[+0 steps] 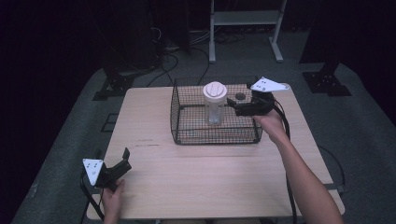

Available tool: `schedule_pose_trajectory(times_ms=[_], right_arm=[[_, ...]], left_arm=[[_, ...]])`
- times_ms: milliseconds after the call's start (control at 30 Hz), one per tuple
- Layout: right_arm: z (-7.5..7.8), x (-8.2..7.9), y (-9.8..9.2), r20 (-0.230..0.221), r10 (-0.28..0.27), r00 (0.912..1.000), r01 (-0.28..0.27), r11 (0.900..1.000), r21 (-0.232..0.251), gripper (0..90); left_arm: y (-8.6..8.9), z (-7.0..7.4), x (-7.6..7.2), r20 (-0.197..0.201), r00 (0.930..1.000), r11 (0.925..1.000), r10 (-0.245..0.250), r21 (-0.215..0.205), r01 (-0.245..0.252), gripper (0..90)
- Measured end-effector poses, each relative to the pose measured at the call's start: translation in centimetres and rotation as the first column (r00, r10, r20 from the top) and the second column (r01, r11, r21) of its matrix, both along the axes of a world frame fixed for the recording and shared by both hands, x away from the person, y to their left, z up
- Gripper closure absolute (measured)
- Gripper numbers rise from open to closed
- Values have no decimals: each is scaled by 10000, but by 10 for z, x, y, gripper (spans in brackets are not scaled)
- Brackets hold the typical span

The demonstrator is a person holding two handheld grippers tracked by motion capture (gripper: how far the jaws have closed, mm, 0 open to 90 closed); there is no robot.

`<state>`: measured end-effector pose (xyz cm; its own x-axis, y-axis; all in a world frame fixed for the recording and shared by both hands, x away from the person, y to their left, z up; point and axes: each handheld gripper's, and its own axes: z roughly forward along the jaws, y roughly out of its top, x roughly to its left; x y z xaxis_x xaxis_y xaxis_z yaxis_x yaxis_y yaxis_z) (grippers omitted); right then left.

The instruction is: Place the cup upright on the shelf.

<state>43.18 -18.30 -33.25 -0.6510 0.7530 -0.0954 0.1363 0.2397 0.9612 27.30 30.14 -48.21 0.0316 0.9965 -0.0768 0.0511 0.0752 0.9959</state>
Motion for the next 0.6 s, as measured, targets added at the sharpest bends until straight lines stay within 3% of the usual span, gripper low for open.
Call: schedule_pose_trajectory(times_ms=[333, 600], right_arm=[[8, -12, -10, 183, 25, 9998, -26, 10000, 68, 20], [3, -21, -19, 127, 1, 9999, -1, 10000, 17, 20]], left_arm=[[0, 0, 0, -5, 10000, 10000, -16, -4, 16, 0], [-1, 0, 0, -9, 10000, 10000, 4, 35, -4, 0]])
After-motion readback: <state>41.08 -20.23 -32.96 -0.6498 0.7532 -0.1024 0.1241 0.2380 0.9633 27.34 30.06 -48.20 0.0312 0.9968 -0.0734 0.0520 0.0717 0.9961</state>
